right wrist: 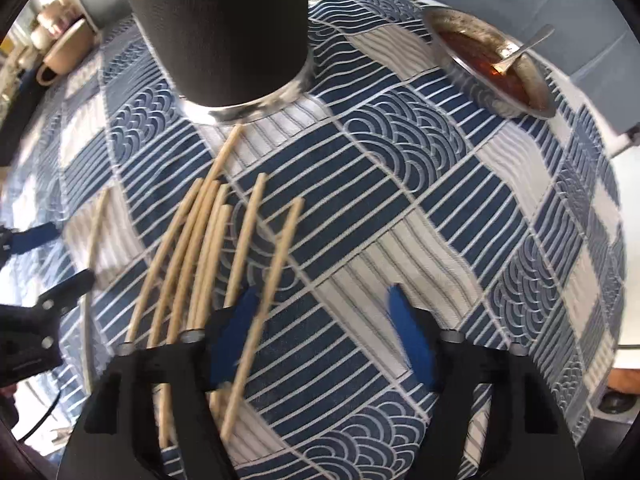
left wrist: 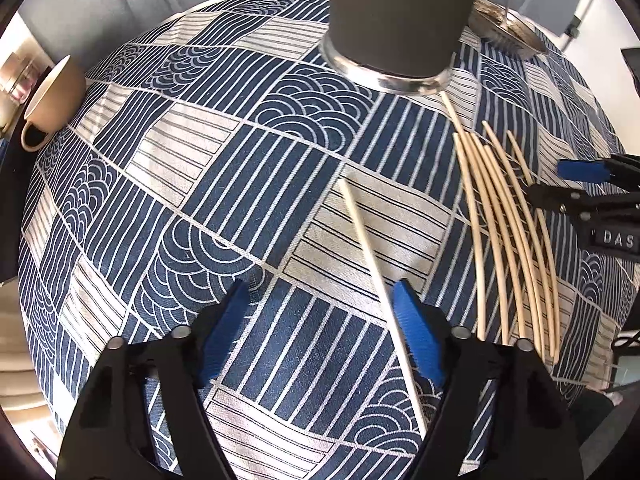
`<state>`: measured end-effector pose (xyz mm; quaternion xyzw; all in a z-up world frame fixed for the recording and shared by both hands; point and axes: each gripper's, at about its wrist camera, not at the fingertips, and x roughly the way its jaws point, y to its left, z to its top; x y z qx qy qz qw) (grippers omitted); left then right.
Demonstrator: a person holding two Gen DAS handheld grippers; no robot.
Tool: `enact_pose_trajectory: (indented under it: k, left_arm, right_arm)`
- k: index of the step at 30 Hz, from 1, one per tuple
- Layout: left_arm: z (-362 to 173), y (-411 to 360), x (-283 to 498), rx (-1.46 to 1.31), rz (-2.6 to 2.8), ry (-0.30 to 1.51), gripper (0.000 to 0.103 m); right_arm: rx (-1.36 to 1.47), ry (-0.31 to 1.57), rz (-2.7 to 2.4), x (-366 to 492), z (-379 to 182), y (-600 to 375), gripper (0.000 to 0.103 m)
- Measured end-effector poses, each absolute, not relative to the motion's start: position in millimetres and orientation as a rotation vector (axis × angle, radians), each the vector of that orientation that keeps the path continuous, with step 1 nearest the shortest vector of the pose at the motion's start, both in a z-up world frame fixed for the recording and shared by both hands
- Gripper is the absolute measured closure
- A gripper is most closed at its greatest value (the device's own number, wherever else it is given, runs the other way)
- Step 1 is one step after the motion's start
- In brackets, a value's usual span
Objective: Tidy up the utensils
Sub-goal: 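Grasp a chopstick with the left tool while the right tool grasps another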
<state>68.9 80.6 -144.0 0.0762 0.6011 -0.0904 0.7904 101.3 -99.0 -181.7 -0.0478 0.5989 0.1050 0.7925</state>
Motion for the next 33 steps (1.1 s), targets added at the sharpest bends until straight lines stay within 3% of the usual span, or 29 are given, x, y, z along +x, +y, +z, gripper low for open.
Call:
enact_pose_trajectory:
  k: [2, 6, 11, 15, 21, 25, 33]
  left_arm:
    - [-142, 79, 68, 0.173, -0.213, 1.297, 0.044]
    - [-140, 80, 68, 0.178, -0.227, 1.316, 0.053]
    - [-140, 88, 68, 0.197, -0.244, 1.356, 0.065]
    - [-140, 94, 64, 0.224, -0.269, 1.412, 0.073]
    - [-142, 118, 59, 0.161, -0.288, 1.479, 0.098]
    - [-144, 135, 64, 0.042, -0.278, 1.521, 0.098]
    - [-142, 132, 59, 0.078, -0.246, 1.523, 0.098]
  right_arm:
    - [-0.125, 1.288, 0.256, 100, -181, -92, 0.07]
    - [-0.138, 1.302, 0.278, 100, -182, -86, 0.075]
    - [-0.166, 1.328, 0.305, 100, -183, -96, 0.093]
    - [-0.211, 1.346, 0.344, 101, -181, -97, 0.096]
    - [-0.151, 1.376, 0.392, 109, -183, -105, 0.098]
    - [-0.097, 1.386, 0.422, 120, -181, -128, 0.098]
    - [-0.017, 1.347, 0.471, 107, -159, -144, 0.098]
